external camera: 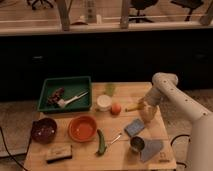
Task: Place banana in red bowl
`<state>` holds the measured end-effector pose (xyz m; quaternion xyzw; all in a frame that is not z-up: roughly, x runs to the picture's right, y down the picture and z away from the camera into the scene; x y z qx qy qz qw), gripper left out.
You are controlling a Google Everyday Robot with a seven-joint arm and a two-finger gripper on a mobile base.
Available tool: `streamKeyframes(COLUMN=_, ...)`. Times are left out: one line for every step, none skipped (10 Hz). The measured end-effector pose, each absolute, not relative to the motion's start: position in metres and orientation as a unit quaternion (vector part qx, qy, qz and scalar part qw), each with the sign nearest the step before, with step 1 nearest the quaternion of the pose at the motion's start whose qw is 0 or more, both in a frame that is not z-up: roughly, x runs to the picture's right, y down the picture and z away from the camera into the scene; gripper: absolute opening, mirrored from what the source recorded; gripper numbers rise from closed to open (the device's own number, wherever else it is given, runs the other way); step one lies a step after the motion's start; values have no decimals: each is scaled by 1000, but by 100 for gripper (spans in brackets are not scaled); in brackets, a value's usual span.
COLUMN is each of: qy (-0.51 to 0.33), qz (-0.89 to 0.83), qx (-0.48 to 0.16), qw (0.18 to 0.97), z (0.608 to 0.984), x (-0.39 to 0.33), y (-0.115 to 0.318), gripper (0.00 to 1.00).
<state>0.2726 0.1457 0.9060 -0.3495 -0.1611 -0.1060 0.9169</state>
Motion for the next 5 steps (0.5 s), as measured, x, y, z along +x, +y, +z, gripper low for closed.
streamKeyframes(qy=-161, qz=-107, qx=-349, qw=917, z=906, x=272, y=146, gripper=80)
streamKeyframes(qy=-160, qz=-109, qx=-348, qw=917, z=906, x=272, y=146, gripper=80)
streamKeyframes(qy=-160, qz=-111, qx=-349, qw=917, z=906, x=272, y=146, gripper=80)
streamKeyframes(qy=-159, qz=-112, qx=-349, qw=916, z=905, x=271, y=147, gripper=80)
streamKeyframes(qy=-159, qz=-114, qx=-349, qw=916, z=905, x=271, y=147, gripper=80)
